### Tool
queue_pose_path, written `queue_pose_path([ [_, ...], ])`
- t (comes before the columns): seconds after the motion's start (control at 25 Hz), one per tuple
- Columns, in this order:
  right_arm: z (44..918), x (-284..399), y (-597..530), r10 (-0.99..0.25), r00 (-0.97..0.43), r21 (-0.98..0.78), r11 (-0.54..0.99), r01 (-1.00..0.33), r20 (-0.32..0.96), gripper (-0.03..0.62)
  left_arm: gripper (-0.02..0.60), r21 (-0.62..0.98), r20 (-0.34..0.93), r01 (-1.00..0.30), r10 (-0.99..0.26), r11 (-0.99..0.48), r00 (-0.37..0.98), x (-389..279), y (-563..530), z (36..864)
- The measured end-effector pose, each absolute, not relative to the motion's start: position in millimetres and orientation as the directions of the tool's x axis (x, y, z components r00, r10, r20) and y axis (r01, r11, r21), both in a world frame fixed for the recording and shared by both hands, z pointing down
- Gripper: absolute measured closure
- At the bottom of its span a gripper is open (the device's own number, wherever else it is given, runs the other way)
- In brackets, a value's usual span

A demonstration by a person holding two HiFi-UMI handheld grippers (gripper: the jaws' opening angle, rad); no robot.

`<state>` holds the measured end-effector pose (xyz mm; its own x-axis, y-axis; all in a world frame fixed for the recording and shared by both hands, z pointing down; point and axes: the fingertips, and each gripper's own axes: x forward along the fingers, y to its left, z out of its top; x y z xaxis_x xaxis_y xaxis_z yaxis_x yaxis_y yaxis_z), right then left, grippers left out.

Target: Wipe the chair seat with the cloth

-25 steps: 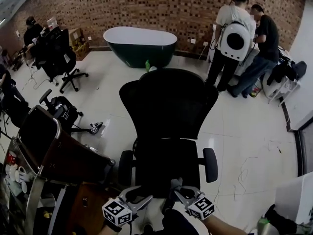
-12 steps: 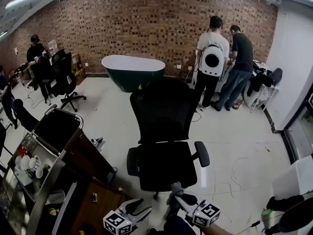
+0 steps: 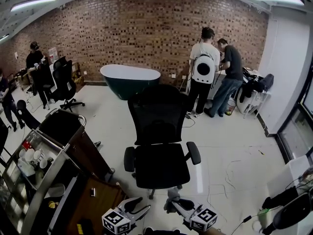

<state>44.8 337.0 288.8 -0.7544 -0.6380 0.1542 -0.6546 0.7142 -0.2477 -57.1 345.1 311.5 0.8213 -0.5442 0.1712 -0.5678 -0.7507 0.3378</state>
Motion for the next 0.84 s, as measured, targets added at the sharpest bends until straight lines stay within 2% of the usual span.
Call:
queue_pose_path([
  [0.36, 284, 93, 368, -0.604, -0.779, -0.234, 0.743, -0.627, 0.167, 0.554, 0.342, 0.318, 0.14, -0.57, -0.557, -0.757, 0.818, -13, 366, 293],
  [0.84, 263, 116, 368, -0.555, -0.818, -0.188, 0.796, -0.575, 0.148, 0.554, 0.342, 0.298, 0.141, -0.589, -0.575, -0.751, 0.806, 21, 370, 284],
])
